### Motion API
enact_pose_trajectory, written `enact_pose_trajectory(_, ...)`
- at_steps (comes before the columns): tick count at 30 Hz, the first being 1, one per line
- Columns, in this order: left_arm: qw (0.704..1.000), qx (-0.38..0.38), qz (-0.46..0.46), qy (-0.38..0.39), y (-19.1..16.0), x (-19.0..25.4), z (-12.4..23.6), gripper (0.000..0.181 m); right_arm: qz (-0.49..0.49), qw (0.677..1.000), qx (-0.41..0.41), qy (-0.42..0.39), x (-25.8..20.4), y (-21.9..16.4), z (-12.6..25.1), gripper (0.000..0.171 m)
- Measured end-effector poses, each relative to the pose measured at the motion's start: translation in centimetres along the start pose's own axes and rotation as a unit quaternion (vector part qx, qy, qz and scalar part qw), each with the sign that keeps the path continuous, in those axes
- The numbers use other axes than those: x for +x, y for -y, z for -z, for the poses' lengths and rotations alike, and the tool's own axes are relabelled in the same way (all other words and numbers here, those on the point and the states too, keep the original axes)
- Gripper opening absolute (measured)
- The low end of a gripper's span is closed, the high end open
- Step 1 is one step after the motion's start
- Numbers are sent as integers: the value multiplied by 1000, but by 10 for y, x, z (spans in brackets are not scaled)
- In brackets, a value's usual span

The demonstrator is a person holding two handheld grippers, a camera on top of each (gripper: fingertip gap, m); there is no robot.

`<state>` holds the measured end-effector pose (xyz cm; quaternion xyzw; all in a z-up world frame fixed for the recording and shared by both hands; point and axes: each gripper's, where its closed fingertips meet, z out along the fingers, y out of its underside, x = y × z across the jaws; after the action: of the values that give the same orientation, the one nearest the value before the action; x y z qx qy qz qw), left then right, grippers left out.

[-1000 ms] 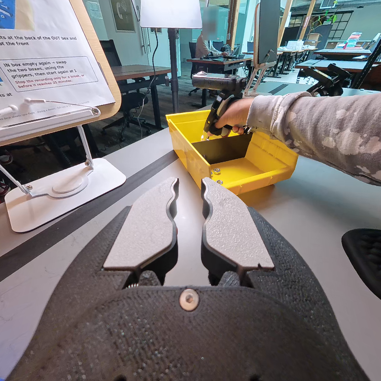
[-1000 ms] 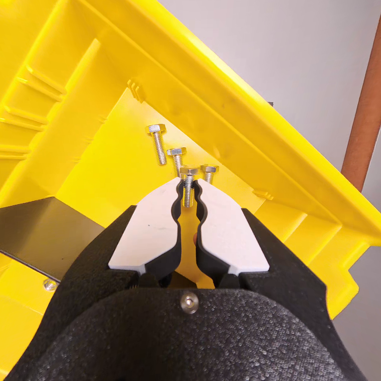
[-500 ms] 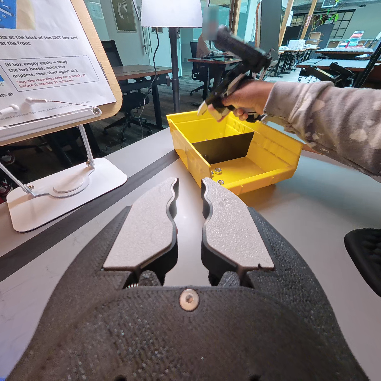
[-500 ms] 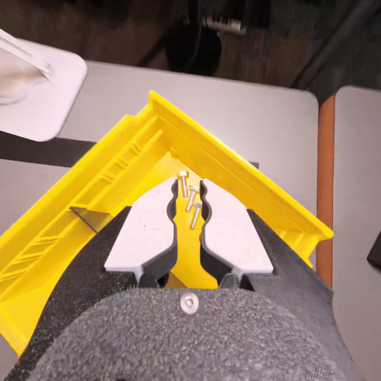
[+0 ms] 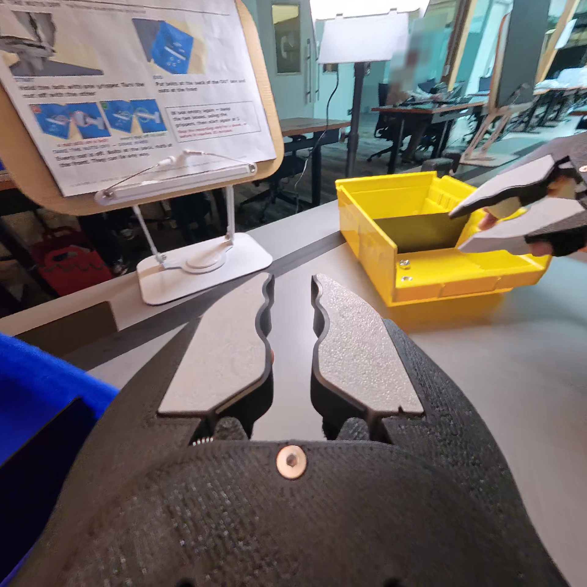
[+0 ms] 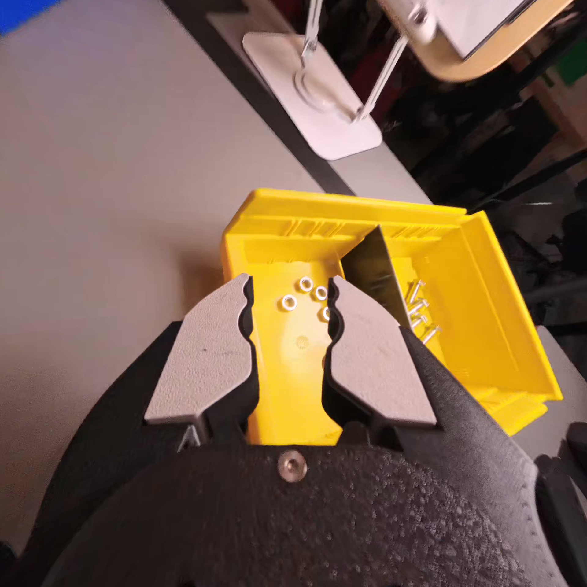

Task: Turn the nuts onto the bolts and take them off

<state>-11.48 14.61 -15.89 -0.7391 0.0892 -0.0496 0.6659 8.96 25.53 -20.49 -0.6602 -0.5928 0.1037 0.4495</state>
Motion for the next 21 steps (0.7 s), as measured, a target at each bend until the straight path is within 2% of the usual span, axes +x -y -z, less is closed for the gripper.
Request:
enact_pose_trajectory(5, 994, -83, -49, 59, -40, -35, 49, 29, 67, 992, -109, -3, -23, -51, -15, 53)
enact_pose_trajectory(8, 982, -155, -74, 83, -65, -59, 82, 45, 68, 986, -148, 27, -33, -64, -21, 60)
enact_pose_trajectory(13, 948, -266, -98, 147, -99, -105, 127, 75, 82, 976, -194, 50, -37, -75, -30, 60)
enact_pose_trajectory(17, 925, -319, -108, 176, -122, -123, 140, 85, 96, 964, -241, 62, -44, -87, -34, 62)
enact_pose_trajectory(21, 911, -356, -117, 172, -138, -129, 135, 80, 94, 956, -267, 76, -49, -91, -37, 57)
